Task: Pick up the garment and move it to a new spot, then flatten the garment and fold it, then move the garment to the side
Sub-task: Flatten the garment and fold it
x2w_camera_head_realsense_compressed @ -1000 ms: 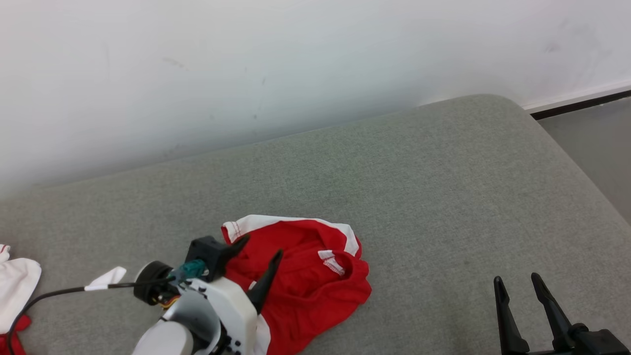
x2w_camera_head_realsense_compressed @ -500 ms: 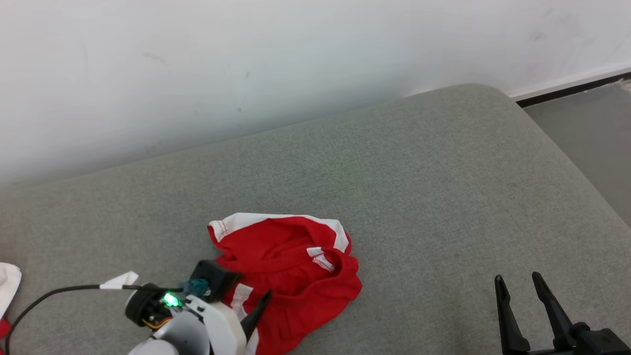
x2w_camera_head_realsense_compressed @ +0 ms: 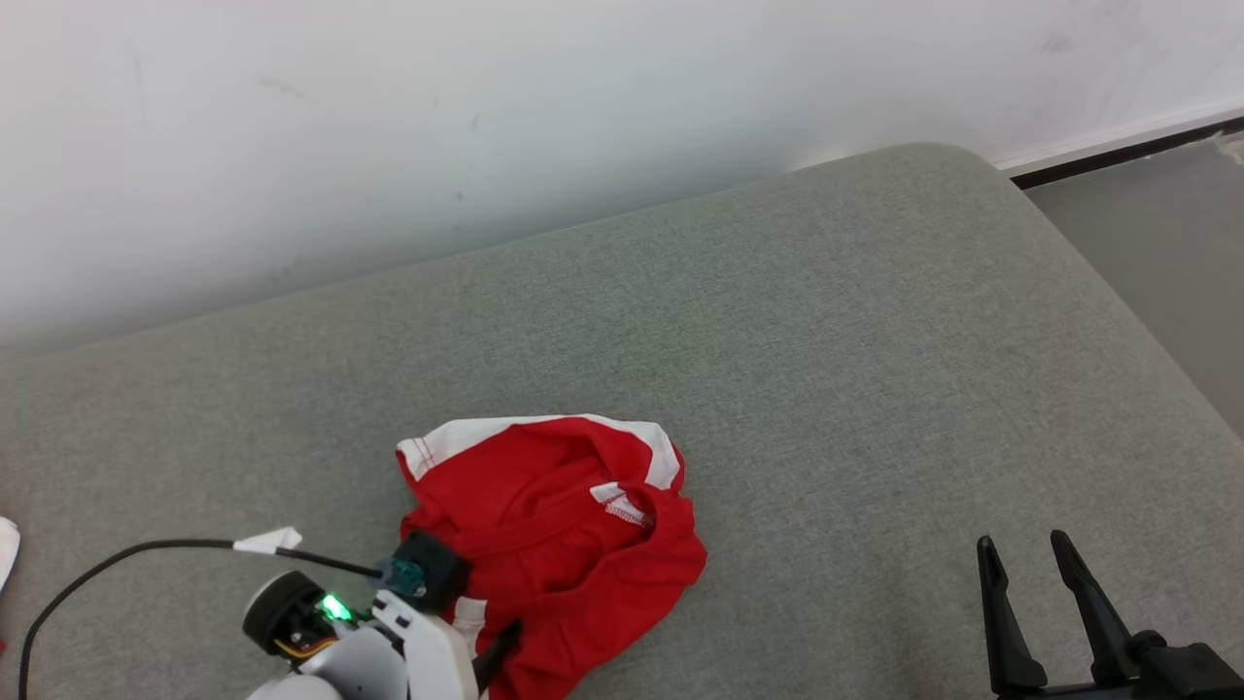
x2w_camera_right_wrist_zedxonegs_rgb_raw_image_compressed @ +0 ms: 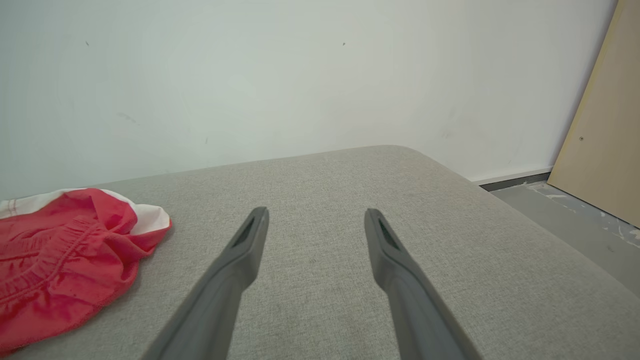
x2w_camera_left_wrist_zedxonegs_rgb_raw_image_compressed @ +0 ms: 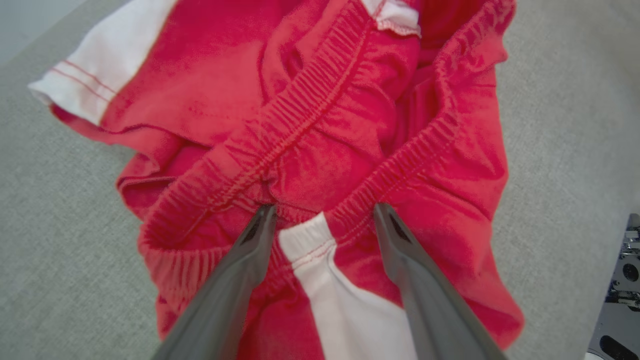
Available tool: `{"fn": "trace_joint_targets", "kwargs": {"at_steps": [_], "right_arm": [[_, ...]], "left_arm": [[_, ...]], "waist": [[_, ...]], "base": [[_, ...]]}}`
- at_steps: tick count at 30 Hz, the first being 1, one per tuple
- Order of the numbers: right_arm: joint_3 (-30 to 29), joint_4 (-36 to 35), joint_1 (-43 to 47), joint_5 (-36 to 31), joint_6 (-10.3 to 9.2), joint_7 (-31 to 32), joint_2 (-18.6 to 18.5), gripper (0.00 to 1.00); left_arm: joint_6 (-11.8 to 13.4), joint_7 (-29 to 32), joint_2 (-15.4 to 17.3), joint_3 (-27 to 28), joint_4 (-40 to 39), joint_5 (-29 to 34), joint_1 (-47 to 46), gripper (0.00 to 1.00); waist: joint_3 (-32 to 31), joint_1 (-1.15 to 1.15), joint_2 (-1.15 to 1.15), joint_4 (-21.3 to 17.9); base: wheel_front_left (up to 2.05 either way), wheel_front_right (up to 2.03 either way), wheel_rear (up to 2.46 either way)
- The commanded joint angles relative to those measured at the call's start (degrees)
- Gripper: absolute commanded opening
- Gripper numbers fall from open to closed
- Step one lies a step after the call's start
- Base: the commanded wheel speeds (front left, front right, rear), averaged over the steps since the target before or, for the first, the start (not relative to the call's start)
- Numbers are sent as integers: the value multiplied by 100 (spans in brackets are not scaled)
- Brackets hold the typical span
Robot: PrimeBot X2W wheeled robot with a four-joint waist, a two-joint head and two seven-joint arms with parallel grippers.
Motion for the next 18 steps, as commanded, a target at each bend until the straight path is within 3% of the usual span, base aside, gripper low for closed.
{"fn": "trace_joint_targets", "kwargs": {"at_steps": [1,9,10,12,16,18], "right_arm": [[-29,-18,0,43,-16,5,-16,100],[43,2,-87,75,-16,5,-16,100],[47,2,-100,86,-16,5,-16,100],[51,3,-103,100,-16,5,-16,100],[32,19,-81,131,-16,5,-16,100],[27,25,-82,137,-16,6,-16,100]], "left_arm": [[-13,79,96,-72,-48,-114,-27,100],[-39,416,270,-577,-48,-198,-252,100],[-41,471,294,-645,-41,-226,-282,92],[-44,555,353,-811,-52,-277,-345,46],[-47,691,472,-1121,-48,-482,-442,0],[-48,703,501,-1203,-55,-518,-474,0]], "waist": [[10,0,0,13],[72,0,0,3],[77,0,0,-8],[89,0,0,-30],[96,0,0,-76],[96,0,0,-93]], "base": [[0,0,0],[0,0,0],[0,0,0],[0,0,0],[0,0,0],[0,0,0]]}}
